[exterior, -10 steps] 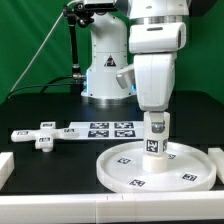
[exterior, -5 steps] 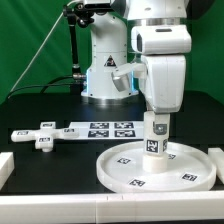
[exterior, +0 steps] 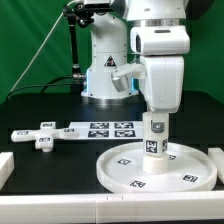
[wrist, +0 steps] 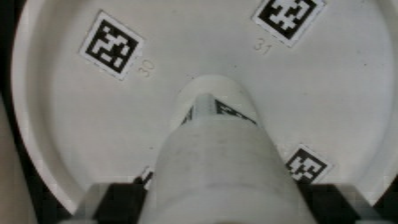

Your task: Assemble round table

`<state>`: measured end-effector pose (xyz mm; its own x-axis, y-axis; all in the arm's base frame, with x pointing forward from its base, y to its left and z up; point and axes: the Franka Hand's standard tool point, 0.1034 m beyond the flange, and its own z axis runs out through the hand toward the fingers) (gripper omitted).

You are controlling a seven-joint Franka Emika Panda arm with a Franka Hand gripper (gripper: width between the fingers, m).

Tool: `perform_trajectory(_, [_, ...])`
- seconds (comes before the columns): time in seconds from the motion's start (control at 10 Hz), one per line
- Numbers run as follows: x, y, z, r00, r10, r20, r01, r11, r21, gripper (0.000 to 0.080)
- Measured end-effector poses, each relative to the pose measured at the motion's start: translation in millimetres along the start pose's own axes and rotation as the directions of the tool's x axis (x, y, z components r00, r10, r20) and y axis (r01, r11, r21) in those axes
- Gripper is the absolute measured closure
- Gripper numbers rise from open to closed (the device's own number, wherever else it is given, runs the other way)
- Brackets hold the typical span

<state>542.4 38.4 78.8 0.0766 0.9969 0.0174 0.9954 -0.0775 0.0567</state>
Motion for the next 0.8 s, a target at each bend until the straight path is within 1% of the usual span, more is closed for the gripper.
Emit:
perform_trajectory(0.1, [0.4,-0.2,0.5,0.998,0.066,-0.001,-0.066,0.998,0.001,0.0393])
perform_trajectory(0.3, [1.1,-0.3,0.6,0.961,0.275,-0.001,-0.275,0.961,0.002,0.0393])
perform_trajectory(0.5, [1.0,-0.4,0.7,0.931,0.366,-0.001,-0.366,0.931,0.002,0.0393])
perform_trajectory(0.7, [0.9,-0.5,1.1,0.873,0.488,-0.002,-0.488,0.873,0.004,0.0393])
perform_trajectory(0.8, [-0.7,0.0,1.2,0.790,0.613,-0.010,-0.613,0.790,0.010,0.0393])
